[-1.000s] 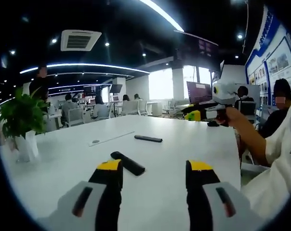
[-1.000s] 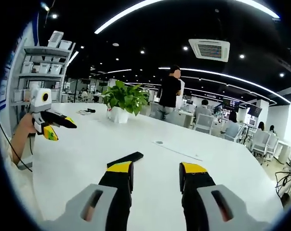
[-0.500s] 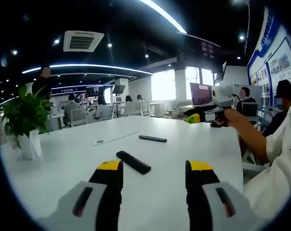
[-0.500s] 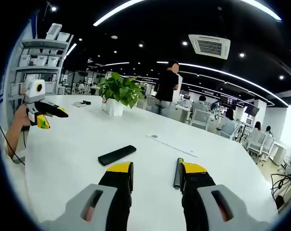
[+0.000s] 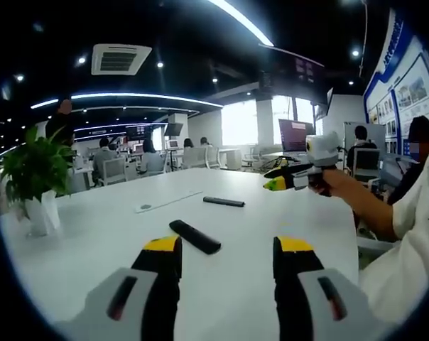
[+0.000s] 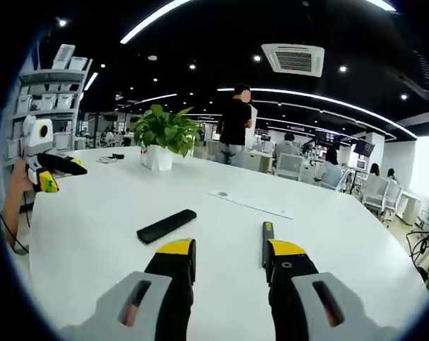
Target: Pflip the remote and laser pointer to the front side, press the buttons, and align them neatly on the table
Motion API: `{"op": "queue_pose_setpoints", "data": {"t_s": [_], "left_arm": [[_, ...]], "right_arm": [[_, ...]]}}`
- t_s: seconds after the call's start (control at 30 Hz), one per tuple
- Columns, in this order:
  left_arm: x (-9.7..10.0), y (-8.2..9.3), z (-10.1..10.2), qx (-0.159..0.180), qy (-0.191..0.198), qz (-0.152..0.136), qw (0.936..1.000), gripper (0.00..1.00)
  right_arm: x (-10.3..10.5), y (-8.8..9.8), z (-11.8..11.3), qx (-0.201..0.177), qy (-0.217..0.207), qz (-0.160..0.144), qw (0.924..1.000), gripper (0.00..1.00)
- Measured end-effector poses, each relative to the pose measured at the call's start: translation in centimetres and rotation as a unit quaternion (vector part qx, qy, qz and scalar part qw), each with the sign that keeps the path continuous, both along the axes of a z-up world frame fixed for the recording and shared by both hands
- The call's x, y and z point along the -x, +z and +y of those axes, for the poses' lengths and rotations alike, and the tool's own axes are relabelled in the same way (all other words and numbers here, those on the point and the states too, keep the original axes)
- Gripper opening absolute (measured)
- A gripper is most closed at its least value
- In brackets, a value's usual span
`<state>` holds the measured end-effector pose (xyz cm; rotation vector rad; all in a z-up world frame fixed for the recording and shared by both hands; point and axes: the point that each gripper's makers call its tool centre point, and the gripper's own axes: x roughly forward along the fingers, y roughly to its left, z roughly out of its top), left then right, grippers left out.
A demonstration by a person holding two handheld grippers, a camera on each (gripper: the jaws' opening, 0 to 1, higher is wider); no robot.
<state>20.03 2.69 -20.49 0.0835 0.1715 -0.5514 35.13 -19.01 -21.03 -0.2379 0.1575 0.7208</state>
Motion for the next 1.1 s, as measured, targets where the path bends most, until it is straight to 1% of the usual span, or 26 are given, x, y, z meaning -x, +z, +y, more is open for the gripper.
{"op": "queue_pose_setpoints", "data": {"t_s": [0.07,0.17,0.2,0.27,0.33,0.5,0.63,0.73,0.8,0.83,0.9,0.97,1.1], "left_arm": [[0.0,-0.2,-0.1,-0.003,-0.002,0.003,1.0000,0.53],[0.0,-0.2,-0.2,-0.006,-0.003,0.003,1.0000,0.53],[-0.1,-0.2,-0.2,-0.006,-0.003,0.003,1.0000,0.53],[-0.2,-0.3,0.0,-0.005,0.000,0.005,1.0000,0.53],[-0.2,-0.5,0.0,-0.007,0.000,0.007,0.9999,0.53],[0.0,-0.4,-0.2,-0.010,-0.004,0.006,0.9999,0.53],[0.0,-0.4,-0.3,-0.008,-0.004,0.006,0.9999,0.53],[0.0,-0.6,-0.5,-0.010,-0.006,0.008,0.9999,0.53],[0.0,-0.5,-0.6,-0.007,-0.008,0.008,0.9999,0.54],[0.1,-0.4,-0.8,-0.003,-0.010,0.006,0.9999,0.54],[0.2,0.1,-1.0,0.012,-0.013,0.002,0.9998,0.56],[0.3,0.5,-1.0,0.021,-0.013,-0.002,0.9997,0.56],[0.4,1.1,-1.0,0.029,-0.013,-0.013,0.9994,0.55]], "right_arm": [[-0.2,0.0,-0.1,0.004,0.005,0.005,1.0000,0.43],[-0.3,0.0,0.2,-0.017,0.021,0.024,0.9993,0.42],[-0.3,-0.1,0.3,-0.018,0.023,0.026,0.9992,0.42],[-0.3,-1.1,0.2,0.010,0.024,0.030,0.9992,0.42],[-1.1,-1.2,-0.4,0.034,0.009,0.015,0.9993,0.41],[-1.5,-0.4,-0.6,0.024,0.008,0.017,0.9995,0.41],[-1.9,0.0,-0.6,0.034,0.007,0.012,0.9993,0.41],[-1.8,0.3,-0.3,0.026,0.017,0.017,0.9994,0.41],[-2.1,0.8,-0.1,0.023,0.018,0.011,0.9995,0.44],[-2.1,1.1,0.2,0.014,0.020,0.005,0.9997,0.46],[-2.1,1.7,0.6,-0.005,0.026,0.000,0.9997,0.48],[-2.2,1.7,0.8,-0.006,0.027,0.003,0.9996,0.48],[-3.0,0.9,0.3,0.023,0.011,0.002,0.9997,0.47]]}}
